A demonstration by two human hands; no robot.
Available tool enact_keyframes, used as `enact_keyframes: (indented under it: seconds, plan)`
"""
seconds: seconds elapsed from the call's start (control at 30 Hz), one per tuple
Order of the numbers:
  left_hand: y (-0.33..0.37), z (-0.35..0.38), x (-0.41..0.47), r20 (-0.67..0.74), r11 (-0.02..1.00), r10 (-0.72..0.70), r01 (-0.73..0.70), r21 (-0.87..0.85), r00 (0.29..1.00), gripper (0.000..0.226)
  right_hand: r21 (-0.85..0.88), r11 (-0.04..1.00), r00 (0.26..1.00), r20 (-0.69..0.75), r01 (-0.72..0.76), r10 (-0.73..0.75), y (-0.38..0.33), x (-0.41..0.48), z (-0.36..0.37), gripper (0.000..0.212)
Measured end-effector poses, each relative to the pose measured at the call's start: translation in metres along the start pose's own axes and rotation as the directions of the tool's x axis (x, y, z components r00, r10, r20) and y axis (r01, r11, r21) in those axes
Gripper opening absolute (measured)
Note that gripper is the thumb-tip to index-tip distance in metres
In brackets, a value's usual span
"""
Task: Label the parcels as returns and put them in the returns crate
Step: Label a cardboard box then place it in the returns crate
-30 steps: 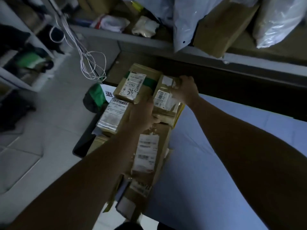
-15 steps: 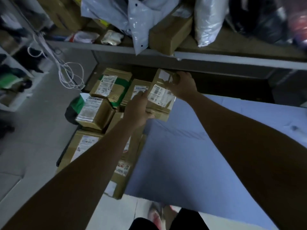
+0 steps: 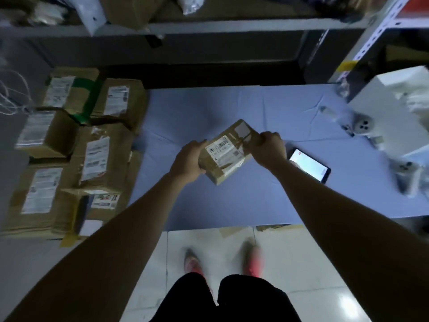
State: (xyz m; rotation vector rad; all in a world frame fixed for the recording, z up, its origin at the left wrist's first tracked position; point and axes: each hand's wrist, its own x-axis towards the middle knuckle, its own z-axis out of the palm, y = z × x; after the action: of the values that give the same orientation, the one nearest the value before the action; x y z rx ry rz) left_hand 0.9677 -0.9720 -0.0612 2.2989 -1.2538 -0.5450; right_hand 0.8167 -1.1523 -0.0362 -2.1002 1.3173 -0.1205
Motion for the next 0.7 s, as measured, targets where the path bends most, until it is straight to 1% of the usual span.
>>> enact_keyframes:
  seconds: [0.07, 0.17, 0.23, 0.3, 0.37, 0.47, 0.57, 0.6, 0.7]
  plan:
    - [0.008, 0.028, 0.004, 0.013, 1.0, -0.01, 0.01, 0.005, 1.0, 0.08, -0.015, 0.999, 0.999, 0.012, -0.031, 0.031, 0.03, -0.004, -0.001, 0.049]
    - [0.022, 0.064, 0.012, 0.082, 0.999, -0.024, 0.026, -0.023, 0.996, 0.083, 0.016, 0.993, 0.992, -0.041, -0.115, 0.115, 0.075, -0.001, -0.001, 0.058]
    - [0.033, 0.081, 0.02, 0.1, 0.999, -0.033, 0.037, -0.032, 0.994, 0.077, 0.013, 0.993, 0.992, -0.031, -0.121, 0.121, 0.098, -0.001, -0.002, 0.064]
    - [0.039, 0.092, 0.027, 0.091, 0.998, -0.056, 0.059, -0.036, 0.994, 0.073, 0.046, 0.99, 0.99, -0.038, -0.131, 0.133, 0.114, -0.003, -0.003, 0.069]
    - [0.041, 0.097, 0.031, 0.059, 0.994, -0.084, 0.088, -0.063, 0.995, 0.069, 0.073, 0.988, 0.99, -0.034, -0.136, 0.139, 0.125, -0.004, -0.002, 0.064]
    - [0.05, 0.098, 0.03, -0.022, 0.977, -0.196, 0.193, -0.095, 0.98, 0.06, 0.08, 0.994, 0.996, 0.033, -0.079, 0.077, 0.134, -0.005, 0.002, 0.049]
    - [0.061, 0.096, 0.024, -0.046, 0.96, -0.275, 0.271, -0.074, 0.96, 0.047, 0.044, 0.998, 0.998, 0.058, -0.039, 0.036, 0.134, -0.005, -0.004, 0.046]
    - [0.063, 0.095, 0.022, -0.055, 0.962, -0.27, 0.267, -0.047, 0.961, 0.049, -0.002, 1.0, 0.998, 0.057, -0.029, 0.029, 0.131, -0.003, -0.011, 0.044]
    - [0.065, 0.095, 0.019, -0.042, 0.969, -0.213, 0.217, 0.115, 0.976, 0.085, -0.123, 0.992, 1.0, -0.022, -0.004, 0.002, 0.129, 0.016, -0.029, 0.033]
